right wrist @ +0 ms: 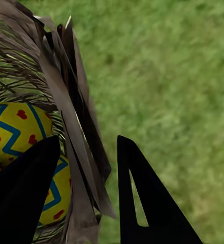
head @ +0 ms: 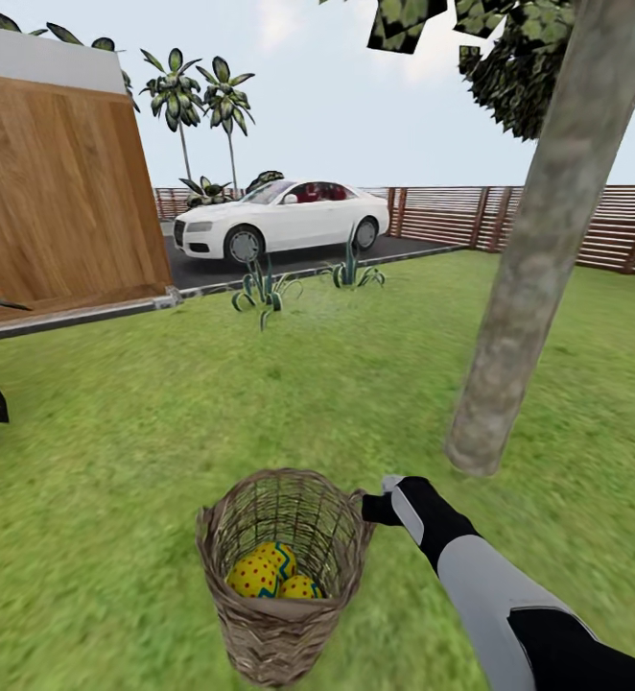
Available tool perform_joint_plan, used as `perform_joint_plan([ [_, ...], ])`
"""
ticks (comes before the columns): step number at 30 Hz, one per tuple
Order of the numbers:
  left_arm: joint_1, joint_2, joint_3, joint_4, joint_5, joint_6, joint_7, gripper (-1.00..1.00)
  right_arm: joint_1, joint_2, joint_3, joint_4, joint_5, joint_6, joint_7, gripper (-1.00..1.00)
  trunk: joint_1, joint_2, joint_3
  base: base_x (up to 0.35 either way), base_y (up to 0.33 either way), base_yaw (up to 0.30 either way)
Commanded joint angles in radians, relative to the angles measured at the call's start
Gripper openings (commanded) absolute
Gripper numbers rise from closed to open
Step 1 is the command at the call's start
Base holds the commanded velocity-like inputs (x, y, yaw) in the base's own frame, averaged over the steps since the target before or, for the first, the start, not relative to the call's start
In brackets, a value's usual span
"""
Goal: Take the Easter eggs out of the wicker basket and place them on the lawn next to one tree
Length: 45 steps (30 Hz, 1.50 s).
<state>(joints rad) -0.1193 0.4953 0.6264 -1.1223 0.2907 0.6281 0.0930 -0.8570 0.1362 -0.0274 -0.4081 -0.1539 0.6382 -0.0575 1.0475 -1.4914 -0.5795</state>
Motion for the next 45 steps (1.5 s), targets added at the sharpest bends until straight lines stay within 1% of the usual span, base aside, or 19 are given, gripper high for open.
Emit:
perform_joint_plan([
  [1, -0.001, 0.0, -0.001, -0.001, 0.011, 0.004, 0.008, 1.0, 0.0, 0.0, -0.003, -0.002, -0.015, 0.003, -0.005, -1.0, 0.0, -0.001, -0.001, 0.268, 0.22, 0.041],
  [45, 0.0, -0.001, -0.001, -0.004, 0.012, 0.004, 0.007, 1.0, 0.001, 0.0, -0.005, -0.003, -0.015, 0.002, -0.004, -1.0, 0.0, -0.001, 0.0, 0.292, 0.183, -0.016],
])
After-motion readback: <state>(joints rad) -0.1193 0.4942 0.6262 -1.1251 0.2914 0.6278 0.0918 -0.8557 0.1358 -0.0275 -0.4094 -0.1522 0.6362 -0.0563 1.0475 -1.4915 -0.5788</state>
